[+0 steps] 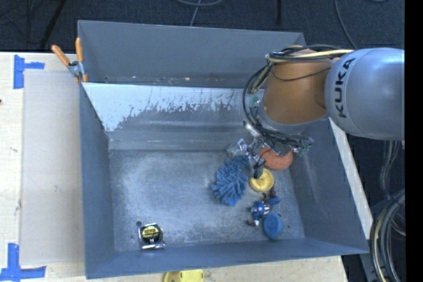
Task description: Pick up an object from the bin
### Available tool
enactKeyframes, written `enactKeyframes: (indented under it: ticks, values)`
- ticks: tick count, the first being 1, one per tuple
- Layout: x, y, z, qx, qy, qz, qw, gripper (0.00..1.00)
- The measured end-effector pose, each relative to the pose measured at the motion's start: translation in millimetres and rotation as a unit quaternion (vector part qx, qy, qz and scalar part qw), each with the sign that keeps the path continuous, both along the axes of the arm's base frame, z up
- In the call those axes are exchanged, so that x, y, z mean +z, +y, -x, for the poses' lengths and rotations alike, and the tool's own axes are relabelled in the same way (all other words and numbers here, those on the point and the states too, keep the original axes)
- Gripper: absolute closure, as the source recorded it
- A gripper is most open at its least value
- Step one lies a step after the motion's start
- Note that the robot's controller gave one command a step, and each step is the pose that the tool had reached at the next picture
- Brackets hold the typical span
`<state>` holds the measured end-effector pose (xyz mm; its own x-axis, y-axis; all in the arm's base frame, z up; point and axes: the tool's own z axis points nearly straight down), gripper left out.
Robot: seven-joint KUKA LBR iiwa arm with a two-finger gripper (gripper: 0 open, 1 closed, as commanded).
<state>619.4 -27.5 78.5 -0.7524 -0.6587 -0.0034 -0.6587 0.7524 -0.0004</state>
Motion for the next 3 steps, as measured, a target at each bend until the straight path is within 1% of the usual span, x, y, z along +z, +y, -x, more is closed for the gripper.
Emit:
enactKeyframes:
  ticks: [1, 3]
  values:
    - [17, 1, 2.0, 0.0, 0.0043, 0.0, 1.0, 1.0]
    - [57, 1, 0.2, -0.001, 0.0008, 0.0, 1.0, 1.0]
